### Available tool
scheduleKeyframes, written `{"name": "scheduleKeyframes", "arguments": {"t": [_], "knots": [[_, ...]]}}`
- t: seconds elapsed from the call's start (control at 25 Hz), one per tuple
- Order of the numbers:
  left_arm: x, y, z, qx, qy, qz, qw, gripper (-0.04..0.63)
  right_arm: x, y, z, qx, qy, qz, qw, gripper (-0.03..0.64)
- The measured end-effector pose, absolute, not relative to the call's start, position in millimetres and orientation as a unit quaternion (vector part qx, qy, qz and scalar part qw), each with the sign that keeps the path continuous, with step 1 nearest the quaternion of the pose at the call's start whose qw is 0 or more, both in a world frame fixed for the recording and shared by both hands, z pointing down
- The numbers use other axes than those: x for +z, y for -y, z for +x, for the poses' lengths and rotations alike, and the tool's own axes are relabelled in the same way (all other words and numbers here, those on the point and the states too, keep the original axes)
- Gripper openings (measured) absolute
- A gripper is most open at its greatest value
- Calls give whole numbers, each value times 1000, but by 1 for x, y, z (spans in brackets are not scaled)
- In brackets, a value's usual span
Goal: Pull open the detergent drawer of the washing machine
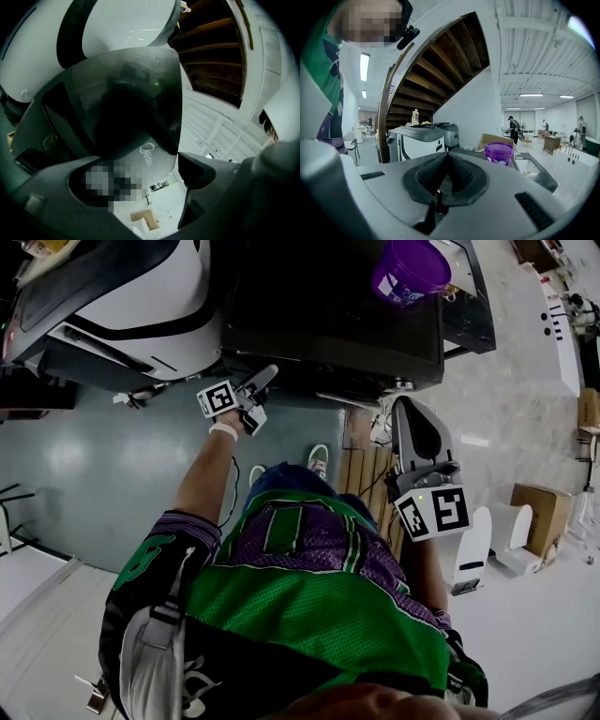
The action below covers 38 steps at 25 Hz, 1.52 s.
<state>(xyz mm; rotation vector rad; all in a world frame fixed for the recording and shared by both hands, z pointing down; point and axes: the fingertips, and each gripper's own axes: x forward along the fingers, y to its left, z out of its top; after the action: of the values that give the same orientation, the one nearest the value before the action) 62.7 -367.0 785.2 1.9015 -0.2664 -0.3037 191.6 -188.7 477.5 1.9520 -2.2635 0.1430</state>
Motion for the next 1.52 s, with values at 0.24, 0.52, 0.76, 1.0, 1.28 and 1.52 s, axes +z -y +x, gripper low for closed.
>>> {"name": "scheduleKeyframes", "arguments": {"t": [0.24, 0.52, 0.76, 1.0, 1.28, 1.52], "knots": [[780, 373, 63, -160, 138, 779, 590, 443, 474, 189, 190, 44, 758, 647, 68, 2], [789, 379, 60, -161, 178, 749, 618, 445, 472, 186, 196, 49, 754, 652, 56, 2], [791, 378, 60, -158, 178, 740, 630, 443, 463, 182, 202, 43, 747, 662, 39, 2], [789, 373, 58, -155, 177, 737, 634, 443, 449, 171, 213, 40, 734, 677, 29, 2], [789, 365, 55, -159, 180, 729, 641, 443, 436, 166, 224, 35, 730, 683, 21, 2], [789, 351, 50, -156, 183, 723, 647, 443, 435, 169, 233, 46, 735, 676, 8, 2]]}}
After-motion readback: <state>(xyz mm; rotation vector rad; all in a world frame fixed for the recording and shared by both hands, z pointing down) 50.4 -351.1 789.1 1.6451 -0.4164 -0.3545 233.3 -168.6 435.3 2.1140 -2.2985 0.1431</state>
